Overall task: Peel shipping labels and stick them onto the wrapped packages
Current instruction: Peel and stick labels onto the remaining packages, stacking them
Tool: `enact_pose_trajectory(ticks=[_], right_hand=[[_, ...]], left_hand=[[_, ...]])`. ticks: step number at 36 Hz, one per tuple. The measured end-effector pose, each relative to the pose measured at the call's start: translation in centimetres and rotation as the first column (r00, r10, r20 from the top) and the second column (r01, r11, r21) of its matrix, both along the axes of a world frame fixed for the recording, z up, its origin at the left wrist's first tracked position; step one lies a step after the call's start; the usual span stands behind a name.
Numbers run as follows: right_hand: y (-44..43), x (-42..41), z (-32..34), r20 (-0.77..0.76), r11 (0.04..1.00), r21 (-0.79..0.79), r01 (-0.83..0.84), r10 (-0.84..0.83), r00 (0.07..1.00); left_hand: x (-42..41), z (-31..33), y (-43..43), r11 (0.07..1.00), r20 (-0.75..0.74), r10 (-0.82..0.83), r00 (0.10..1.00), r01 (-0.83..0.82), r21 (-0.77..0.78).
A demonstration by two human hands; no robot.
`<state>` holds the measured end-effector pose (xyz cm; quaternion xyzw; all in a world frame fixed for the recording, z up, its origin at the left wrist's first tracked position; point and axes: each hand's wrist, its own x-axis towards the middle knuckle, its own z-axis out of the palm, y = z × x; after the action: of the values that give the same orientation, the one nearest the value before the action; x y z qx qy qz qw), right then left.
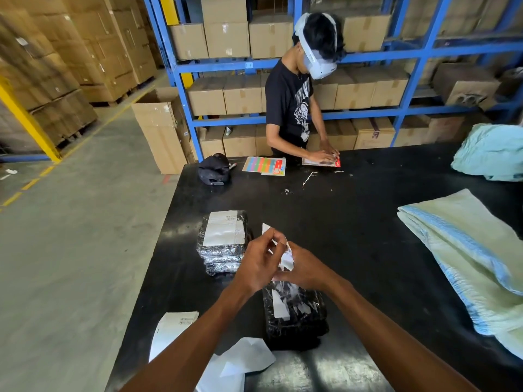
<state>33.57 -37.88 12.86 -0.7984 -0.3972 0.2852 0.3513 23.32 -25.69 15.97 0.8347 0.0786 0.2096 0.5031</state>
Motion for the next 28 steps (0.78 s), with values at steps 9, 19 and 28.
enact_pose_trajectory(ticks=[9,19,28], right_hand=[[-1.7,0.2,0.4,-0.368,0.996,0.002,0.094,-0.087,0.926],[-2.9,0.5,-1.9,-0.653,0.982,0.109,0.154,-0.046,0.756],[-3.6,0.4,-5.6,-0.448,0.894,-0.097,0.438,-0.432,0.782]], left_hand=[[-0.7,-1.5,0.0,0.993,0.075,0.072,0.995,-0.065,-0.096],[-2.3,-5.8,1.1,0.775,-0.356,0.095,0.930,-0.294,-0.559],[-2.5,-8.6,-0.1,0.683,-0.520,0.133,0.844,-0.458,-0.569]])
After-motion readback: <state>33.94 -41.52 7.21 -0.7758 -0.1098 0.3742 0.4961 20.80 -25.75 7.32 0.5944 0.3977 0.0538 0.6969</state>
